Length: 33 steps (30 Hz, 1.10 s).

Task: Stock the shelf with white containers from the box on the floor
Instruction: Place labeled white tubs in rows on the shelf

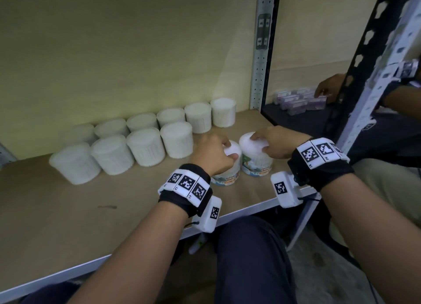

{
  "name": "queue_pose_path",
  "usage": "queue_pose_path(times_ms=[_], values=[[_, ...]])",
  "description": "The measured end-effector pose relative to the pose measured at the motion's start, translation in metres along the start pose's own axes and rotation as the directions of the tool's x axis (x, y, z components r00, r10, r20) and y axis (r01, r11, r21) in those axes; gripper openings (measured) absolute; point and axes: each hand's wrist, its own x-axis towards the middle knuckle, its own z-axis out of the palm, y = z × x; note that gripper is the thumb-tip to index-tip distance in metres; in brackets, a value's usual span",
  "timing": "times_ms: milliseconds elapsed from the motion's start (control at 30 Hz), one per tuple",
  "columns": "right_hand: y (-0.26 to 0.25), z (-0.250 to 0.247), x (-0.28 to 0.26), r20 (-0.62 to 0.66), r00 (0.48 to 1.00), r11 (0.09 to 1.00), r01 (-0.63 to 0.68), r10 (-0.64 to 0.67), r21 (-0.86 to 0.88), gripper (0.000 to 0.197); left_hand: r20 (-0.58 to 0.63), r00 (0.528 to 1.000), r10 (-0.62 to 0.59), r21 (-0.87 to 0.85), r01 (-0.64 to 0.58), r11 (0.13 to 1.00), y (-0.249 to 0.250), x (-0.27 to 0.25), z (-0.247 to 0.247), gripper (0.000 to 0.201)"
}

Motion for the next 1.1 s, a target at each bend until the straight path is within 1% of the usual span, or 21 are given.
queue_pose_path(times_ms=[200, 433, 767, 933, 1033, 1100], values=[[0.010, 0.008, -0.023, 0.020, 1.000, 0.998, -0.005, 0.003, 0.055, 0.053, -0.010, 0.999, 0.038, 0.012, -0.038, 0.999, 0.015, -0.029, 0.001, 0.039], [0.016, 0.013, -0.040, 0.008, 1.000, 0.997, 0.004, -0.005, 0.079, 0.053, -0.043, 0.997, 0.059, 0.035, -0.058, 0.998, 0.026, -0.050, 0.004, 0.039], [0.014, 0.012, -0.044, 0.012, 1.000, 0.996, 0.009, -0.010, 0.094, 0.053, -0.040, 0.998, 0.045, 0.020, -0.044, 0.999, 0.030, -0.057, 0.001, 0.041], [0.013, 0.010, -0.043, 0.022, 1.000, 0.996, 0.003, -0.005, 0.088, 0.053, -0.013, 1.000, 0.027, 0.011, -0.027, 1.000, 0.032, -0.056, 0.001, 0.042], [0.011, 0.005, -0.042, 0.044, 0.999, 0.997, 0.009, -0.012, 0.073, 0.055, 0.015, 1.000, 0.020, -0.032, -0.020, 0.999, 0.030, -0.054, -0.004, 0.045], [0.006, 0.002, -0.042, 0.061, 0.998, 0.998, 0.014, -0.017, 0.058, 0.055, 0.004, 1.000, 0.020, -0.086, -0.020, 0.996, 0.026, -0.053, -0.010, 0.046]])
